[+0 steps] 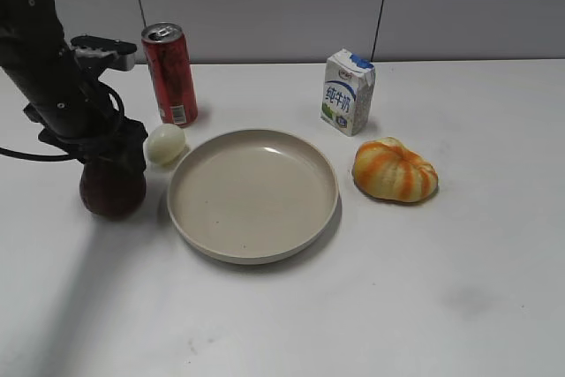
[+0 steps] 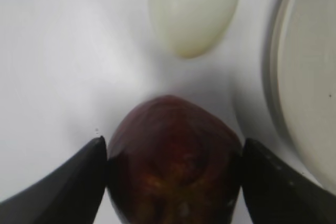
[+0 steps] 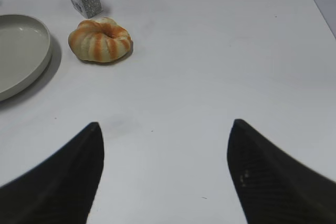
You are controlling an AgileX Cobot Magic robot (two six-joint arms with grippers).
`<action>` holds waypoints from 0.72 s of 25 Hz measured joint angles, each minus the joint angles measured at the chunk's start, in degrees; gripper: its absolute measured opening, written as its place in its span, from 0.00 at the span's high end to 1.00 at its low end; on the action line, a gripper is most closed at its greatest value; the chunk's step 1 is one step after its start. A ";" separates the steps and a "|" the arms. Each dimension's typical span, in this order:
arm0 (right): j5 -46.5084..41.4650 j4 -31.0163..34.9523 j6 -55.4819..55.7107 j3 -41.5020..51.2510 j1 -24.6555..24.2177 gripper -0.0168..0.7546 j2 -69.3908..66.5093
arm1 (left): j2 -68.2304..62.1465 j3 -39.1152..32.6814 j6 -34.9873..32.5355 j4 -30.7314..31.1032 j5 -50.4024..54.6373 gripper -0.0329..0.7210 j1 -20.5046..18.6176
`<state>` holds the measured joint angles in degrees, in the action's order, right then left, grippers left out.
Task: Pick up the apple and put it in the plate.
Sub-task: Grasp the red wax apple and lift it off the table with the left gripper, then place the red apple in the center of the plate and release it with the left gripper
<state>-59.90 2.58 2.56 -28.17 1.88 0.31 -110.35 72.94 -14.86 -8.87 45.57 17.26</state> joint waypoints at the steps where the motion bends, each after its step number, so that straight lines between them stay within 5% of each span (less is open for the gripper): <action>1: 0.00 0.00 0.00 0.00 0.00 0.22 0.00 | 0.69 0.00 0.05 -0.05 0.73 0.19 0.00; 9: 0.00 0.00 0.00 0.00 0.00 0.22 0.00 | 8.15 7.98 0.21 -5.75 7.32 0.19 1.07; 18: 0.00 0.00 0.00 0.00 0.00 0.22 0.00 | 6.48 11.90 0.27 -8.54 -0.39 0.19 12.71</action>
<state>-59.90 2.58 2.56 -28.17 1.88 0.31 -103.88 84.84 -14.59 -17.41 45.18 29.97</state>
